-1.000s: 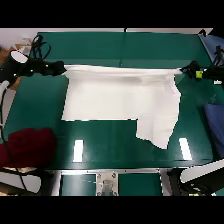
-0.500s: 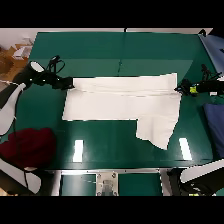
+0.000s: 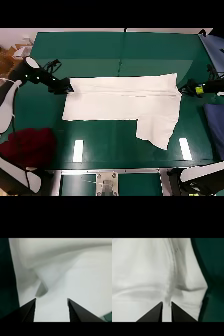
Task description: Fold the shirts.
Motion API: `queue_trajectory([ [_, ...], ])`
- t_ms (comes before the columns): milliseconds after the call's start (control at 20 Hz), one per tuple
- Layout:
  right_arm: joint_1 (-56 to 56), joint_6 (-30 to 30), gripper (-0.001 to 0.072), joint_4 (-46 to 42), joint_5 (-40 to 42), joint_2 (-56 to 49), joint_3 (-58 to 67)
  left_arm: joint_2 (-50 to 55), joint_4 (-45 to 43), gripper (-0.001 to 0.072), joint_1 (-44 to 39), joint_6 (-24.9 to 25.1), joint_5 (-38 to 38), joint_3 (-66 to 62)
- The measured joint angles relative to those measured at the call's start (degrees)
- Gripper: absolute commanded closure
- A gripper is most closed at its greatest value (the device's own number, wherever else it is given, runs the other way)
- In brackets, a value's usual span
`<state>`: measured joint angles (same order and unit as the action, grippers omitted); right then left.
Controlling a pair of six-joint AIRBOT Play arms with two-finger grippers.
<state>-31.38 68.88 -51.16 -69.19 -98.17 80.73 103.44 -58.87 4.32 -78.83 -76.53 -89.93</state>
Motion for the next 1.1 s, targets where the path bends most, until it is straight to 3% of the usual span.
queue_trajectory([
  [150,-3.1,1.97,0.0602,-2.25,-3.89,4.59,-3.96,-3.1,-0.44,0.0249,2.12,-2.95,-9.03,2.01],
  [300,-6.05,2.08,0.0604,-3.28,-5.49,11.04,-12.7,-10.29,-0.83,0.0247,2.8,-3.96,-9.75,11.47],
  [400,-8.07,1.79,0.0553,-3.63,-5.38,16.0,-19.74,-16.65,-0.7,0.0245,3.08,-4.57,-5.38,20.52],
  [450,-9.09,1.66,0.0466,-3.65,-4.85,18.67,-23.5,-20.09,0.35,0.0187,3.19,-4.79,-2.49,25.59],
  [500,-9.97,1.6,0.0391,-3.72,-3.93,21.09,-26.91,-23.04,2.01,0.0085,3.17,-4.85,0.74,30.25],
  [600,-11.17,1.64,0.0376,-3.85,-2.01,25.14,-33.33,-28.06,5.62,0.0086,2.16,-4.35,6.8,39.1],
  [700,-11.74,2.21,0.0312,-3.72,0.07,27.5,-38.8,-30.8,7.85,0.0086,-0.11,-4.0,12.28,46.05],
  [1050,-7.65,2.99,0.0313,0.9,5.49,29.44,-49.68,-33.14,12.26,0.0117,-9.03,-8.17,33.64,55.32],
  [1100,-6.58,3.02,0.0313,1.7,5.79,29.18,-50.27,-32.87,12.52,0.021,-9.53,-8.87,35.87,55.63],
])
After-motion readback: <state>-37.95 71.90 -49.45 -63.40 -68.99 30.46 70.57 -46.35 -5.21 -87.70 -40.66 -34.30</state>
